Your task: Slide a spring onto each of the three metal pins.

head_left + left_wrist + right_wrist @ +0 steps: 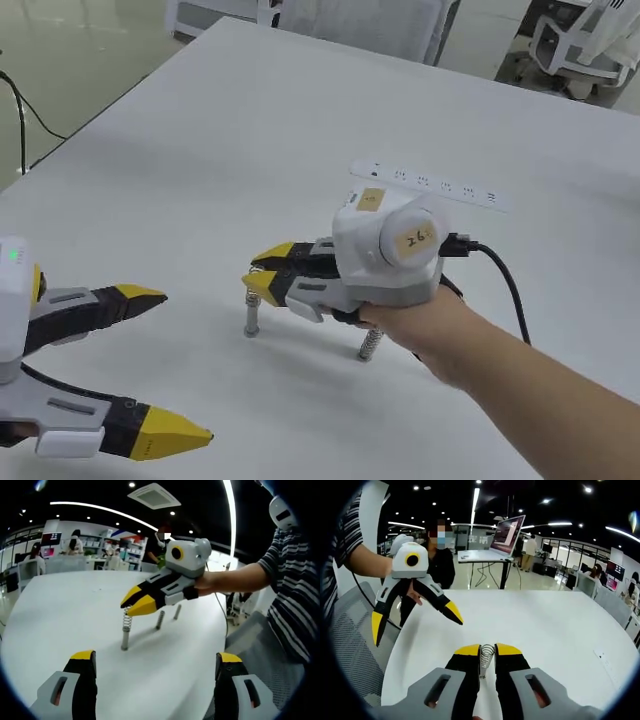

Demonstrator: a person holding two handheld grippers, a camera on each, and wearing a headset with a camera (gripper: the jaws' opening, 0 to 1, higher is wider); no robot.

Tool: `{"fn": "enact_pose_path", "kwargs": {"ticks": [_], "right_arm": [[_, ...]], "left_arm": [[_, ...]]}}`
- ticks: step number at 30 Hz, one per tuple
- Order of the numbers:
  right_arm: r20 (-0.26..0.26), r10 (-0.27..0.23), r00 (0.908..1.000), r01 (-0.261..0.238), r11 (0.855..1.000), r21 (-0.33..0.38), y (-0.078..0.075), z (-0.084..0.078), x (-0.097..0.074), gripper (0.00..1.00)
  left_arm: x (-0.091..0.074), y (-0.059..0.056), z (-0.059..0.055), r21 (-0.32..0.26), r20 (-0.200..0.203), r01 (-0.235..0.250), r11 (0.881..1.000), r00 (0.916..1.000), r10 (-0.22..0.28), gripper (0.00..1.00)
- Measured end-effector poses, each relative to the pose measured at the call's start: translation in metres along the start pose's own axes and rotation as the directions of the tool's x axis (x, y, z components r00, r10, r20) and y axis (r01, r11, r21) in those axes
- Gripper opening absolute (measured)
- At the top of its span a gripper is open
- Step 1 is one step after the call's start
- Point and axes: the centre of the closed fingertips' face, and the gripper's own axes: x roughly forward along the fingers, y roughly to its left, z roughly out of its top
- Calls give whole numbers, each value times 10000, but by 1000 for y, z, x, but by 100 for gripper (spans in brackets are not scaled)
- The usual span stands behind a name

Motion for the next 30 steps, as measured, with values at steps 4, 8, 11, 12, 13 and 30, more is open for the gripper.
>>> {"fn": "enact_pose_path", "kwargs": {"ticks": [4, 8, 11, 12, 13, 30], "right_arm": [[-7, 9, 10000, -9, 10000, 79, 1, -1, 2, 8], [-239, 39, 9997, -39, 10000, 14, 2, -9, 7, 8], [-597, 9, 9982, -25, 9996, -270, 3, -19, 10, 8], [-668, 31, 9978, -35, 10000, -58, 3, -21, 12, 8], [-699, 67, 9975, -64, 10000, 42, 4, -23, 13, 8], [-1206, 214, 9925, -195, 9997, 175, 6, -44, 23, 8]], "left_arm": [[-1, 1, 0, -9, 0, -27, 10000, 10000, 27, 96], [1, 0, -1, -8, -38, -2, 10000, 10000, 2, 96], [2, -1, -2, -17, -58, 11, 10000, 10000, -11, 96], [2, 0, -2, -7, -65, -11, 10000, 10000, 11, 96], [2, 0, -2, -15, -68, -17, 10000, 10000, 17, 96], [11, -1, 4, -80, 34, 91, 9999, 10000, -91, 95]]}}
